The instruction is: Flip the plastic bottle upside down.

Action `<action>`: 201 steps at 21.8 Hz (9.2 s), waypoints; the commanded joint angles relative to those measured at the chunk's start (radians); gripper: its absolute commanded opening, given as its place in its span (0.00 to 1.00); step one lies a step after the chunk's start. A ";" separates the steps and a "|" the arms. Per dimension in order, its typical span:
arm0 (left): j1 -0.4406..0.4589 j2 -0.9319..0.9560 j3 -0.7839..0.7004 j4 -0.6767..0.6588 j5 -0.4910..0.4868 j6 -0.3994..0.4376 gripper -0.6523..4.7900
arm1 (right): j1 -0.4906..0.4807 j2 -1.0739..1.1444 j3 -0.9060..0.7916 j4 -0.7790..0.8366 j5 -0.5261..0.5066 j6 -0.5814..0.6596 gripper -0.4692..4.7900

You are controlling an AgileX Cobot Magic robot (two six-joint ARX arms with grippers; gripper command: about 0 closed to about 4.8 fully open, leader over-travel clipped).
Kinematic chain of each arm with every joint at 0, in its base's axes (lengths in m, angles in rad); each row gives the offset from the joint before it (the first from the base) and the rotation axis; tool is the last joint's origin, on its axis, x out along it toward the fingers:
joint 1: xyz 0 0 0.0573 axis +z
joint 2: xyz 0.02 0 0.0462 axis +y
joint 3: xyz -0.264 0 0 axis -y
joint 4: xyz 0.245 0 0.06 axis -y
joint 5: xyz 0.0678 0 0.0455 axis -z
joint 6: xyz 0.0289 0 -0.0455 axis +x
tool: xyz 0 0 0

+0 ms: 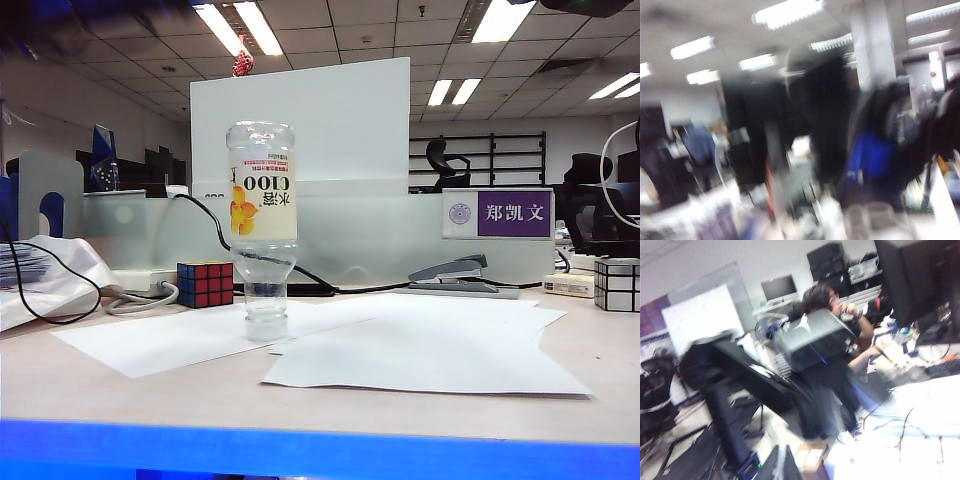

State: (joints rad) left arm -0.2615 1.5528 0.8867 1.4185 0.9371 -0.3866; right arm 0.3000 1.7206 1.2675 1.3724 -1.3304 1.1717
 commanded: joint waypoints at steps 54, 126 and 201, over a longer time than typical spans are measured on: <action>0.120 -1.456 -0.201 -2.022 -0.491 0.495 0.11 | -0.678 -1.717 -0.232 -2.443 1.028 -1.105 0.07; 0.153 -1.551 -0.728 -1.571 -1.044 0.439 0.11 | -0.646 -1.719 -1.244 -1.274 1.173 -0.839 0.07; 0.188 -1.551 -0.877 -1.403 -0.959 0.372 0.11 | -0.646 -1.719 -1.244 -1.279 1.172 -0.839 0.07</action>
State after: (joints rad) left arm -0.0738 0.0032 0.0086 0.0036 -0.0269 -0.0158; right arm -0.3454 0.0032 0.0200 0.0837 -0.1574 0.3344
